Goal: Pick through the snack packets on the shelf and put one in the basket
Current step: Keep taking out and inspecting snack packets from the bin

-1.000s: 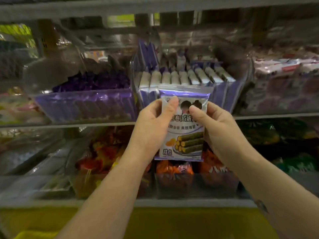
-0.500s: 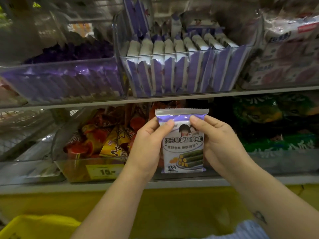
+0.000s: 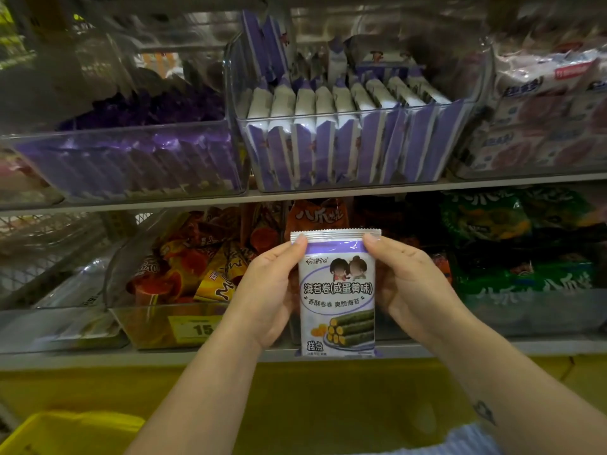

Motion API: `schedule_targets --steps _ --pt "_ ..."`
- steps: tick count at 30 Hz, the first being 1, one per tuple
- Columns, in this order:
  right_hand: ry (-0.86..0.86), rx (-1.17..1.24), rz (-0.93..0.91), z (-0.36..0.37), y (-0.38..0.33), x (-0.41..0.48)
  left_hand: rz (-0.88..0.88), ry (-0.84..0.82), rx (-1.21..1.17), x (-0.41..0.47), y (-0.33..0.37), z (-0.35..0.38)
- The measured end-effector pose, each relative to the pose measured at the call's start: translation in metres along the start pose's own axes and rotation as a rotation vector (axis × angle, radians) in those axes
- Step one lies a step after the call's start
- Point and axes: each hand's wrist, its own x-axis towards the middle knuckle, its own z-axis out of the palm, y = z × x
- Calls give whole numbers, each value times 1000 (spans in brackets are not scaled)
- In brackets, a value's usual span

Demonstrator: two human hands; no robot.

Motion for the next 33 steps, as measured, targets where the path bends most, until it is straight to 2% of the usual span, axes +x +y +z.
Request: schedule_targets --steps 3,8,12,14,16,19,21,23,29,33 --pt "7 -17 -46 -2 0 1 -9 -26 -1 0 1 -1" --pt "-68 -47 39 -11 -3 5 -17 -49 -6 0 1 -2" --pt "-400 -250 249 -24 -10 -1 -15 8 -110 2 4 -3" --pt "-500 -271 371 -26 -9 -5 -26 4 -128 3 7 -6" --pt "-487 -220 408 -27 -10 -8 -70 -44 -88 3 8 -11" --pt "-372 -113 429 -30 -14 -7 -202 -222 17 -1 10 -19" --pt "-322 -62 433 -33 -17 -6 -258 -338 11 -3 9 -22" --pt "-305 -45 445 -33 -18 -6 -284 -379 -38 -4 6 -21" --pt "-281 -86 407 -31 -18 -6 -272 -318 -59 -2 2 -11" --pt "-191 -283 168 -25 -14 -7 94 -23 296 0 -5 0"
